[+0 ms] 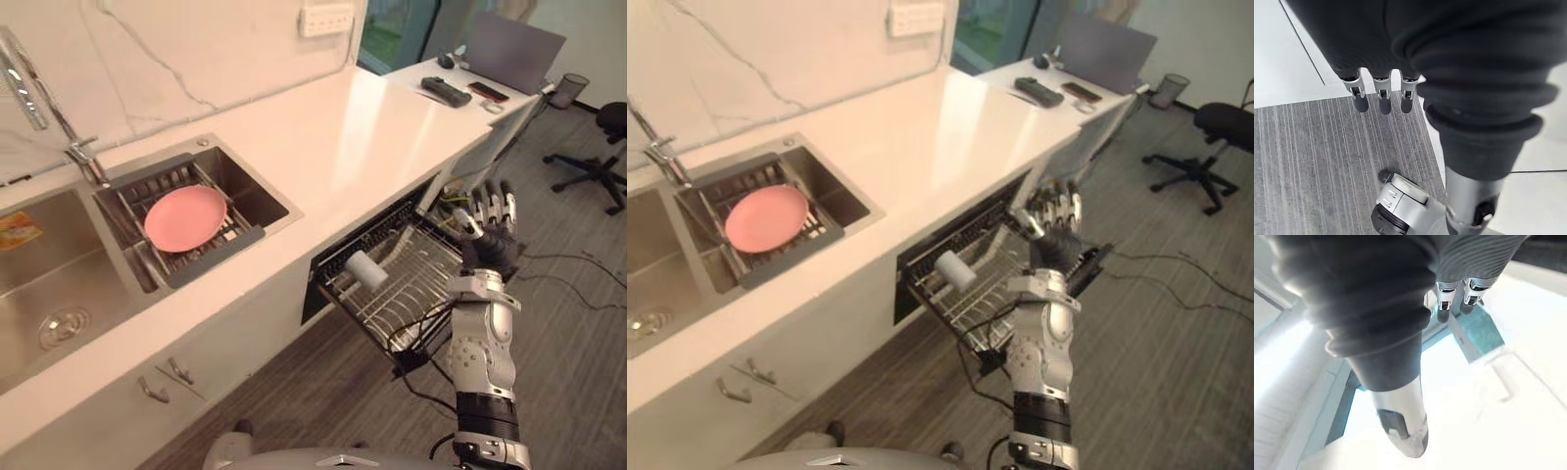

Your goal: Walk over to the sink, pick up the cup, carry it to the dishwasher, place the cup inside the dishwasher, then close the dishwasher door

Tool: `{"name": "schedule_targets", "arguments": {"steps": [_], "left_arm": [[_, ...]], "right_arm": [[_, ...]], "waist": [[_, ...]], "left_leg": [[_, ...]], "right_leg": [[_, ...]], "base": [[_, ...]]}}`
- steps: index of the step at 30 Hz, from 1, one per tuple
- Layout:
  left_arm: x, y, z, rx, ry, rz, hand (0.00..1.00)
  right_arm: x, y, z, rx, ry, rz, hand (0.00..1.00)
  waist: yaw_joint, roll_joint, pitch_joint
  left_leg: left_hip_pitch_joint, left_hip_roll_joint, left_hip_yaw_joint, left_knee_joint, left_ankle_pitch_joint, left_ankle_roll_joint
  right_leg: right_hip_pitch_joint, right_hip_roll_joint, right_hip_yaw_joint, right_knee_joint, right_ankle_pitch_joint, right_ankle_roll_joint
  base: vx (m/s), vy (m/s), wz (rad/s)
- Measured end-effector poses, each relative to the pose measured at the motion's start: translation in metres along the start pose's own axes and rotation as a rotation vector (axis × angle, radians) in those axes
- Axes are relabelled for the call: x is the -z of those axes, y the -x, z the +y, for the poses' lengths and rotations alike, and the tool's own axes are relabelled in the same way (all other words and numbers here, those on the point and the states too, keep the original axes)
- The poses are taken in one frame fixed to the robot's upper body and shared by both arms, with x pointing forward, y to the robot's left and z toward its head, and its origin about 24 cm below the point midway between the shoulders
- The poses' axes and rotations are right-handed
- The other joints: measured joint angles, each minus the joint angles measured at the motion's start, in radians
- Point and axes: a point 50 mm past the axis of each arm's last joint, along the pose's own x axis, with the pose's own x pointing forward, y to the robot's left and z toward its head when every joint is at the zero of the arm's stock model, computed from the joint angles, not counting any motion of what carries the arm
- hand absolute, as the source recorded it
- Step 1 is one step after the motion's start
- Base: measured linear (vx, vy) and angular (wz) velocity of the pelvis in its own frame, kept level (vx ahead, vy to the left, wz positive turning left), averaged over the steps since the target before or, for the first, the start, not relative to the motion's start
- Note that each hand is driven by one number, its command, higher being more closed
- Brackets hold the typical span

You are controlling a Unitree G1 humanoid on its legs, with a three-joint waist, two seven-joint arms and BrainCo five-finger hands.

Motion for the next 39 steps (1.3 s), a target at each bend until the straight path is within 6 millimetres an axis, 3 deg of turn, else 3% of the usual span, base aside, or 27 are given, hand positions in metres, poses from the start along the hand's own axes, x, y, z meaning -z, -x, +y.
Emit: {"name": "schedule_targets", "arguments": {"steps": [2, 4, 6, 10, 15, 17, 19, 20, 22, 23, 24, 25, 26, 27, 29, 30, 31, 32, 34, 35, 36, 39], "left_arm": [[-0.004, -0.001, 0.0, -0.003, 0.022, -0.005, 0.0], [-0.011, -0.004, -0.003, 0.015, 0.019, -0.014, 0.0], [-0.019, -0.007, -0.005, 0.043, 0.014, -0.012, 0.0], [-0.003, -0.005, -0.01, 0.074, 0.03, 0.07, 0.0], [-0.003, -0.006, -0.006, 0.1, 0.016, 0.078, 0.0], [-0.003, -0.007, -0.006, 0.115, 0.004, 0.08, 0.0], [-0.004, -0.008, -0.005, 0.127, -0.046, 0.085, 0.0], [-0.006, -0.008, -0.005, 0.132, -0.067, 0.08, 0.0], [-0.014, -0.011, -0.007, 0.146, -0.142, 0.062, 0.0], [-0.02, -0.012, -0.003, 0.152, -0.201, 0.043, 0.0], [-0.027, -0.014, -0.001, 0.154, -0.225, 0.028, 0.0], [-0.035, -0.015, -0.002, 0.157, -0.235, 0.012, 0.0], [-0.045, -0.018, 0.003, 0.141, -0.246, 0.002, 0.0], [-0.055, -0.02, 0.008, 0.127, -0.264, -0.002, 0.0], [-0.06, -0.021, 0.009, 0.124, -0.283, 0.002, 0.0], [-0.059, -0.021, 0.009, 0.123, -0.291, 0.006, 0.0], [-0.059, -0.021, 0.012, 0.114, -0.291, 0.006, 0.0], [-0.057, -0.021, 0.012, 0.112, -0.278, 0.012, 0.0], [-0.052, -0.021, 0.007, 0.122, -0.257, 0.027, 0.0], [-0.052, -0.02, 0.005, 0.128, -0.256, 0.029, 0.0], [-0.053, -0.021, 0.005, 0.111, -0.326, 0.033, 0.0], [-0.053, -0.021, 0.006, 0.111, -0.326, 0.034, 0.0]], "right_arm": [[0.006, 0.001, 0.011, -0.061, -0.015, 0.025, 0.0], [0.004, 0.0, 0.018, -0.097, -0.024, 0.013, 0.0], [-0.002, -0.006, 0.021, -0.122, -0.004, -0.009, 0.0], [-0.001, -0.013, 0.036, -0.204, 0.034, -0.004, 0.0], [0.001, -0.014, 0.039, -0.213, 0.033, 0.009, 0.0], [0.002, -0.013, 0.04, -0.215, 0.031, 0.013, 0.0], [0.003, -0.012, 0.041, -0.211, 0.03, 0.018, 0.0], [0.002, -0.012, 0.041, -0.202, 0.03, 0.016, 0.0], [0.001, -0.007, 0.032, -0.161, 0.06, 0.025, 0.0], [0.003, -0.002, 0.025, -0.122, 0.087, 0.037, 0.0], [0.003, 0.002, 0.02, -0.093, 0.098, 0.045, 0.0], [0.004, 0.004, 0.019, -0.087, 0.097, 0.049, 0.0], [0.004, 0.008, 0.017, -0.079, 0.099, 0.053, 0.0], [0.002, 0.009, 0.017, -0.078, 0.101, 0.05, 0.0], [-0.005, 0.011, 0.015, -0.076, 0.109, 0.024, 0.0], [-0.008, 0.013, 0.017, -0.084, 0.108, 0.014, 0.0], [-0.009, 0.014, 0.019, -0.106, 0.105, 0.011, 0.0], [-0.009, 0.014, 0.019, -0.112, 0.108, 0.014, 0.0], [-0.011, 0.014, 0.018, -0.112, 0.112, 0.009, 0.0], [-0.011, 0.014, 0.016, -0.109, 0.115, 0.01, 0.0], [-0.007, 0.018, 0.008, -0.081, 0.125, 0.045, 0.0], [-0.007, 0.018, 0.008, -0.081, 0.125, 0.045, 0.0]], "waist": [[-0.004, 0.013, -0.006], [-0.024, 0.018, -0.004], [-0.022, 0.03, -0.004], [-0.02, 0.055, -0.005], [-0.04, 0.038, 0.004], [-0.045, 0.035, 0.006], [-0.053, 0.022, 0.008], [-0.055, 0.022, 0.008], [-0.067, 0.03, 0.006], [-0.076, 0.028, 0.007], [-0.091, 0.03, 0.009], [-0.099, 0.027, 0.014], [-0.11, 0.013, 0.018], [-0.117, -0.004, 0.023], [-0.117, -0.015, 0.022], [-0.118, -0.019, 0.021], [-0.122, -0.042, 0.013], [-0.117, -0.044, 0.008], [-0.111, -0.017, -0.003], [-0.112, -0.008, -0.002], [-0.129, -0.017, -0.02], [-0.129, -0.017, -0.02]], "left_leg": [[-0.011, 0.003, 0.001, -0.002, -0.004, 0.017], [-0.022, 0.032, 0.091, -0.008, 0.0, 0.048], [-0.031, 0.072, 0.222, -0.016, 0.027, 0.078], [-0.003, 0.073, 0.236, -0.072, 0.095, 0.033], [0.03, 0.044, 0.246, -0.135, 0.121, 0.034], [0.039, 0.026, 0.249, -0.135, 0.111, 0.038], [0.043, -0.016, 0.246, -0.135, 0.09, 0.048], [0.043, -0.027, 0.244, -0.135, 0.086, 0.052], [0.044, -0.052, 0.209, -0.135, 0.08, 0.063], [0.05, -0.057, 0.176, -0.133, 0.076, 0.076], [0.065, -0.051, 0.129, -0.128, 0.075, 0.088], [0.067, -0.045, 0.101, -0.128, 0.075, 0.094], [0.062, -0.03, 0.05, -0.128, 0.077, 0.095], [0.066, -0.02, 0.016, -0.128, 0.074, 0.09], [0.077, -0.021, -0.003, -0.128, 0.071, 0.086], [0.084, -0.029, -0.006, -0.128, 0.068, 0.086], [0.101, -0.055, -0.009, -0.128, 0.053, 0.078], [0.109, -0.061, -0.005, -0.128, 0.043, 0.07], [0.104, -0.035, 0.003, -0.133, 0.027, 0.047], [0.101, -0.025, 0.009, -0.133, 0.027, 0.043], [0.111, -0.021, 0.059, -0.134, 0.029, 0.039], [0.111, -0.021, 0.059, -0.134, 0.029, 0.039]], "right_leg": [[0.019, 0.001, -0.041, -0.004, -0.002, 0.003], [0.051, -0.002, -0.112, -0.015, -0.002, 0.006], [0.07, -0.011, -0.184, -0.008, -0.005, 0.011], [0.072, -0.027, -0.199, 0.036, -0.037, 0.019], [0.081, -0.057, -0.215, 0.053, -0.045, 0.032], [0.079, -0.084, -0.212, 0.082, -0.055, 0.045], [0.051, -0.161, -0.211, 0.19, -0.095, 0.06], [0.043, -0.185, -0.212, 0.228, -0.104, 0.054], [-0.013, -0.256, -0.149, 0.407, -0.104, -0.017], [-0.072, -0.27, -0.013, 0.53, -0.069, -0.109], [-0.137, -0.262, 0.111, 0.644, -0.018, -0.149], [-0.155, -0.242, 0.165, 0.676, -0.083, -0.1], [-0.171, -0.168, 0.232, 0.669, -0.214, -0.068], [-0.184, -0.093, 0.285, 0.62, -0.273, -0.051], [-0.201, -0.022, 0.339, 0.533, -0.288, -0.038], [-0.201, -0.007, 0.347, 0.481, -0.256, -0.031], [-0.201, -0.004, 0.341, 0.424, -0.154, -0.034], [-0.19, -0.013, 0.334, 0.41, -0.173, -0.039], [-0.125, 0.02, 0.336, 0.27, -0.181, -0.004], [-0.121, 0.032, 0.333, 0.251, -0.172, -0.01], [-0.022, 0.053, 0.308, 0.078, -0.099, -0.001], [-0.022, 0.053, 0.308, 0.078, -0.099, -0.001]], "base": [[-0.06, -0.022, 0.62], [-0.04, -0.028, 1.05], [-0.01, 0.006, 0.93], [0.04, 0.058, 0.23], [0.06, 0.033, 0.09], [0.08, 0.055, 0.02], [0.1, 0.095, 0.14], [0.11, 0.121, 0.4], [0.11, 0.131, 0.6], [0.15, 0.139, 0.8], [0.16, 0.099, 0.86], [0.14, 0.011, 1.03], [0.1, -0.04, 1.02], [0.09, -0.065, 0.94], [0.08, -0.083, 0.58], [0.05, -0.12, 0.45], [0.04, -0.125, 0.18], [0.09, -0.165, 0.02], [0.12, -0.157, -0.13], [0.06, -0.09, -0.08], [0.01, -0.03, -0.01], [0.0, 0.0, 0.0]]}}
